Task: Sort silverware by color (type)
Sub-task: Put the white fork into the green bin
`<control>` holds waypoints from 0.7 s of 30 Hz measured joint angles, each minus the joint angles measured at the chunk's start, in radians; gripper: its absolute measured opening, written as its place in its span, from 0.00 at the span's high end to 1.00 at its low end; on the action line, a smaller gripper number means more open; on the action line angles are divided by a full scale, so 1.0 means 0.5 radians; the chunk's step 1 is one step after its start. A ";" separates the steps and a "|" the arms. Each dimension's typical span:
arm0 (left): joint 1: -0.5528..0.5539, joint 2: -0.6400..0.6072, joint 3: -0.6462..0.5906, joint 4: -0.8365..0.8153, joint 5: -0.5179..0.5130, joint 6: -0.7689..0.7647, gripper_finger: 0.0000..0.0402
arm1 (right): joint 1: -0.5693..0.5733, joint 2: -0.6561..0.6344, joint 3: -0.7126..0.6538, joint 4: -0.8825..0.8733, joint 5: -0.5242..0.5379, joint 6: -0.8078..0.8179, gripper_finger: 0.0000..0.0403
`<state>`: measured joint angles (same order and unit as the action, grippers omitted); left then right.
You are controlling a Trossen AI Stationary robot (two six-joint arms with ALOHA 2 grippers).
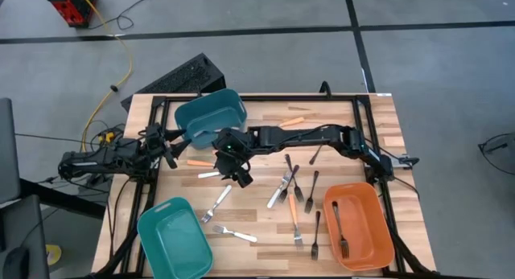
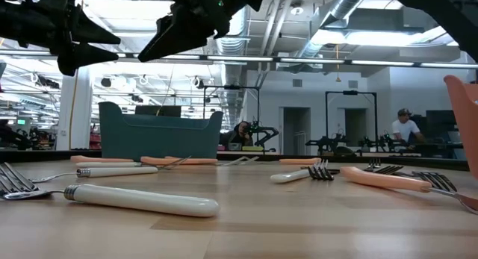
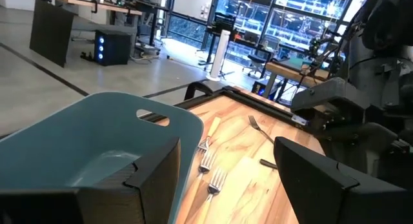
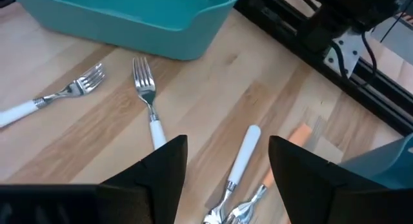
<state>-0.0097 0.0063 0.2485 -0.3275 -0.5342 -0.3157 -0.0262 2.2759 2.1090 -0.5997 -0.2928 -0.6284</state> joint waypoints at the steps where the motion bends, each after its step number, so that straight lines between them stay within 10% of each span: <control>1: 0.000 0.000 0.000 0.000 0.001 0.000 0.42 | -0.001 0.028 0.002 0.035 -0.001 0.001 0.39; 21: 0.000 0.000 -0.014 0.001 -0.002 -0.024 0.42 | 0.033 0.329 -0.006 0.183 -0.472 -0.107 0.39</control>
<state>-0.0096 0.0065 0.2414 -0.3272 -0.5350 -0.3275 -0.0099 2.4403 2.1059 -0.5082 -0.5290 -0.6821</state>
